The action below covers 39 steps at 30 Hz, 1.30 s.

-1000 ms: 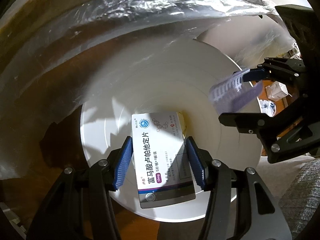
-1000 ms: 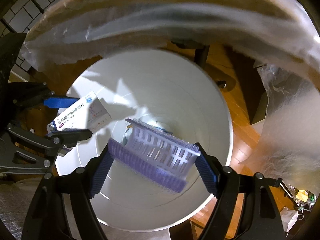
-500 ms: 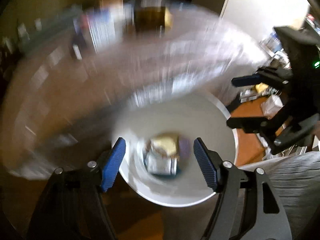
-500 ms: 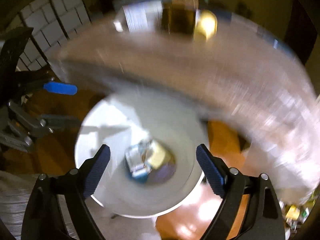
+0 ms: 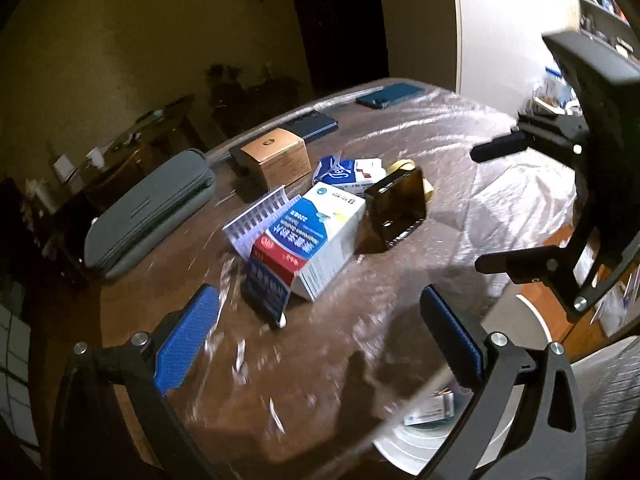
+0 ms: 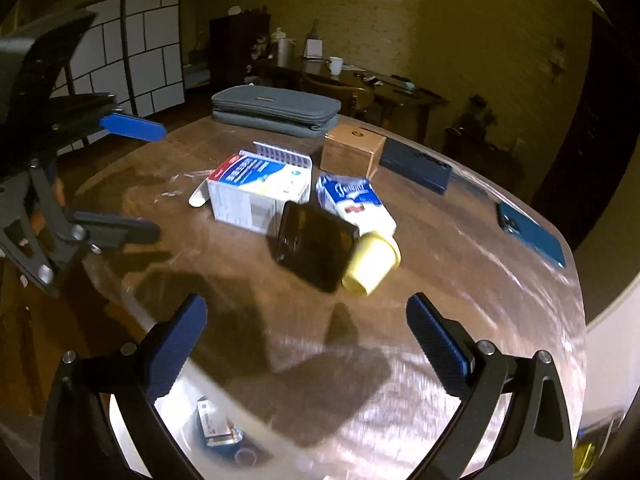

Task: Collect trash
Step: 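Move both tools from the bin to the items on the table, then grasp the Naproxen box with the left tool while the right tool grasps the brown bottle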

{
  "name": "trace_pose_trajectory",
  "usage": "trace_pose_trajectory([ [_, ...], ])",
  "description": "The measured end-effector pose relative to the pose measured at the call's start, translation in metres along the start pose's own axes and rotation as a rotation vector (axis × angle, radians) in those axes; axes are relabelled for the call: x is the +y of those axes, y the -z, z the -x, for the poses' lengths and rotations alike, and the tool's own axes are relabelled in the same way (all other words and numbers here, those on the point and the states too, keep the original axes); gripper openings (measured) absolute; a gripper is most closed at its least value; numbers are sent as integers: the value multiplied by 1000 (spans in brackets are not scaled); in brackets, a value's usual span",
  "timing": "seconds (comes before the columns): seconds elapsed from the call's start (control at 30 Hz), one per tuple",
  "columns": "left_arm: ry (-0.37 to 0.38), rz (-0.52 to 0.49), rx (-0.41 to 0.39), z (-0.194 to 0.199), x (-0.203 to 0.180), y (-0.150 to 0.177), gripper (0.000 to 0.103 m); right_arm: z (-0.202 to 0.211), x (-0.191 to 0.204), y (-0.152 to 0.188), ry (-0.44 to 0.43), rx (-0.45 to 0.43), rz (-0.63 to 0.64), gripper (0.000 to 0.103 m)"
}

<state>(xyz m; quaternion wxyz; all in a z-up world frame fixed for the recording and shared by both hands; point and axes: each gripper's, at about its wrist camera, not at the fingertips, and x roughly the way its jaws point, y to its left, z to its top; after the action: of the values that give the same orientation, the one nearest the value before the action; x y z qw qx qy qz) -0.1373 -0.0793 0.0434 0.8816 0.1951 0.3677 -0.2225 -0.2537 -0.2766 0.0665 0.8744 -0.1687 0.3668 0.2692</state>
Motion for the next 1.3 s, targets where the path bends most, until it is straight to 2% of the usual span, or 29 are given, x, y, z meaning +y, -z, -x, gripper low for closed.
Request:
trace_pose_trajectory([
  [0.23, 18, -71, 15, -30, 3, -13, 101, -23, -8, -18, -38, -6, -29, 97],
  [0.37, 64, -91, 15, -38, 5, -18, 93, -33, -14, -22, -72, 4, -71, 85],
  [0.6, 121, -89, 14, -49, 12, -23, 77, -48, -21, -27, -108, 26, -43, 76],
  [0.73, 178, -56, 9, -43, 16, -27, 65, -48, -21, -30, -136, 39, -22, 61],
  [0.93, 220, -71, 26, -36, 12, -23, 64, -41, -17, -25, -186, 62, 2, 61],
  [1.03, 252, -86, 35, -31, 8, -19, 64, -37, -14, -20, -186, 77, 29, 61],
  [1.1, 246, -101, 37, -30, 5, -18, 64, -37, -13, -17, -183, 89, 38, 61],
  [1.23, 248, -98, 27, -31, 5, -19, 65, -42, -12, -11, -171, 96, 15, 71],
  [1.3, 233, -120, 27, -34, 3, -20, 72, -45, -13, -9, -173, 96, -15, 72],
])
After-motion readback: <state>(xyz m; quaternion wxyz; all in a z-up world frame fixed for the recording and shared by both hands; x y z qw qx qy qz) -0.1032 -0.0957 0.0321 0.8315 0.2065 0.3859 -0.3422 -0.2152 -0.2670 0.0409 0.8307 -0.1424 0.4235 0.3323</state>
